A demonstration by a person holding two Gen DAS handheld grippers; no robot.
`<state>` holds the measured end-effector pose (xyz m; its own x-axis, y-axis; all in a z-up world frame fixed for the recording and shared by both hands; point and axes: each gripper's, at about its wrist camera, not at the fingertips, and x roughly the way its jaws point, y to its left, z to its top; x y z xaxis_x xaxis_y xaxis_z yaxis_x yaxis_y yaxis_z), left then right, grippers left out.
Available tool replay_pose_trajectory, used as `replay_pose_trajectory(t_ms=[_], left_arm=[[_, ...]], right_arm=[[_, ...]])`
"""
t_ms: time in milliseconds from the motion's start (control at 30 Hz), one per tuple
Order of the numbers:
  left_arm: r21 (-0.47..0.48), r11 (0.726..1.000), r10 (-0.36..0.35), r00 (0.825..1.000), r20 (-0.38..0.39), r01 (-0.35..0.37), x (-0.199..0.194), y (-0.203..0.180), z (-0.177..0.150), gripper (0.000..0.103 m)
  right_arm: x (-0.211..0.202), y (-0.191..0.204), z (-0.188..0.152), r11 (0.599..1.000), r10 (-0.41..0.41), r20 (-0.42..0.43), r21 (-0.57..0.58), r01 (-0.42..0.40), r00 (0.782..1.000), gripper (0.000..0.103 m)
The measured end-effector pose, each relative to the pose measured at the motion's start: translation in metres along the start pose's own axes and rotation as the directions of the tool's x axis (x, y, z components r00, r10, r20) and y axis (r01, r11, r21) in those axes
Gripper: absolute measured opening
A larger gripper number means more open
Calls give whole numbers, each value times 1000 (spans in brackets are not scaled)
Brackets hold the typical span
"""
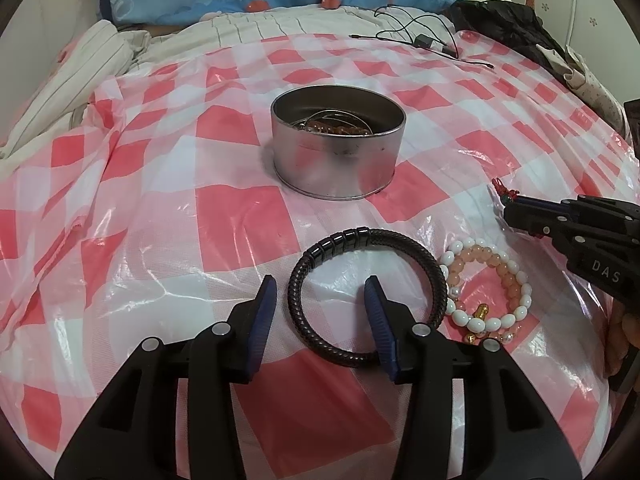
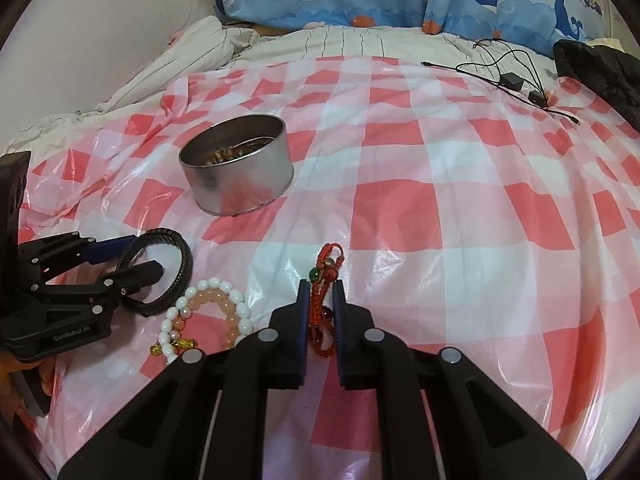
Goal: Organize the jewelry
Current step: 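Grasp the black bracelet with the left tool while the right tool grasps the red string bracelet, then carry the black and red string bracelets into the tin and open both tools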
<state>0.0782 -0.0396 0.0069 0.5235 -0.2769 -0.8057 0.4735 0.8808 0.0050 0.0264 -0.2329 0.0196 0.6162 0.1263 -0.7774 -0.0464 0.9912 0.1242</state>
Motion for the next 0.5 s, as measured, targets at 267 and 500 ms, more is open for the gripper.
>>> replay_pose_trajectory(t_ms=[267,500], left_arm=[[-2,1000,3,1000,-1,-3,-1,1,0,17],[-62,995,-77,996,46,80,-16,10,4,7]], right_arm=[[10,11,-4,997,-37,-44,-73,34,998,47],[-8,-3,-1,998,54,35,22,-55,998,13]])
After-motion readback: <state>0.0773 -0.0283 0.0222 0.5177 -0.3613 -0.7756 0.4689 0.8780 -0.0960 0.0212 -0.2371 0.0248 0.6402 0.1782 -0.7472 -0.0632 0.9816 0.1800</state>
